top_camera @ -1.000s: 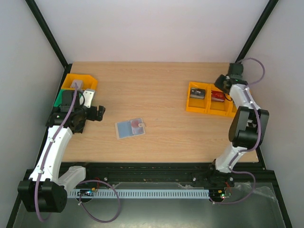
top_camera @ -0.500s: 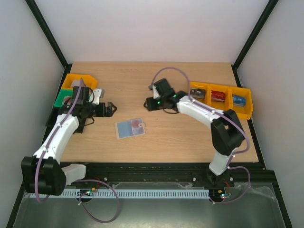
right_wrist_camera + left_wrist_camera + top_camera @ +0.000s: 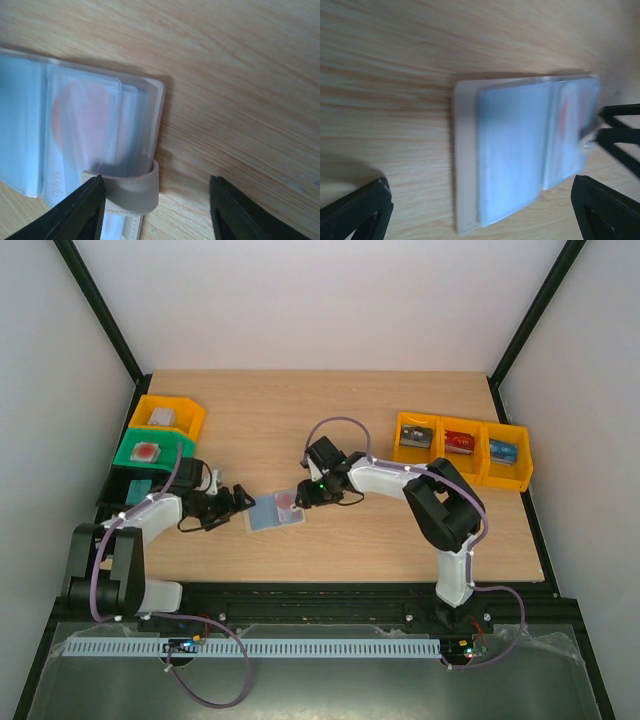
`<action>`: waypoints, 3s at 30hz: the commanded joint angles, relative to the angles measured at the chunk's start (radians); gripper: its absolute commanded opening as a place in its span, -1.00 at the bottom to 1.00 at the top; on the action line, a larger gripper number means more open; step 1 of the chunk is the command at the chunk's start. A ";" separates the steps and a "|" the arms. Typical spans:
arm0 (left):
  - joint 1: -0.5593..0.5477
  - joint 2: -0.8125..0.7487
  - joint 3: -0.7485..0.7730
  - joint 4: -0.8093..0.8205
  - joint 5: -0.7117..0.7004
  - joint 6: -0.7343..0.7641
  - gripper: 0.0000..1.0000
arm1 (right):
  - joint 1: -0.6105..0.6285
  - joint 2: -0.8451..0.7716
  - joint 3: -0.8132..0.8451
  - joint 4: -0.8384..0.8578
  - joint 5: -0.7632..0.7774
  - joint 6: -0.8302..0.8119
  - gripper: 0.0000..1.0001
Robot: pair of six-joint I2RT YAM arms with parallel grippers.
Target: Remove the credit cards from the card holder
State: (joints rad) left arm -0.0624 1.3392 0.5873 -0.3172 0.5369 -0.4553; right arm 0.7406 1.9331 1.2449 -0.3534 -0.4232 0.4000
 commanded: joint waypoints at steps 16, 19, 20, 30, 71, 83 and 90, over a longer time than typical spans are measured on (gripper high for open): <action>-0.110 0.139 -0.059 0.279 0.151 -0.105 0.88 | 0.019 0.095 -0.024 0.184 -0.266 0.112 -0.07; -0.119 0.137 -0.054 0.293 0.173 -0.101 0.57 | 0.020 0.090 -0.036 0.207 -0.276 0.128 -0.09; -0.122 0.136 -0.054 0.297 0.179 -0.101 0.46 | 0.019 0.089 -0.039 0.210 -0.276 0.130 -0.09; -0.129 0.102 -0.004 0.247 0.175 -0.033 -0.96 | 0.003 0.027 -0.036 0.167 -0.258 0.061 -0.07; -0.226 -0.428 0.866 -0.487 0.272 0.793 -0.96 | 0.002 -0.690 0.031 0.300 -0.464 -0.473 0.38; -0.221 -0.450 0.839 -0.467 0.308 0.787 -0.96 | 0.002 -0.678 0.042 0.287 -0.388 -0.476 0.44; -0.222 -0.457 0.814 -0.440 0.323 0.766 -0.96 | 0.008 -0.639 0.045 0.369 -0.455 -0.392 0.42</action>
State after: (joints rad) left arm -0.2874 0.8932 1.4178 -0.8127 0.8185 0.3275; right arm 0.7441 1.2705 1.2633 -0.0608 -0.8433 -0.0452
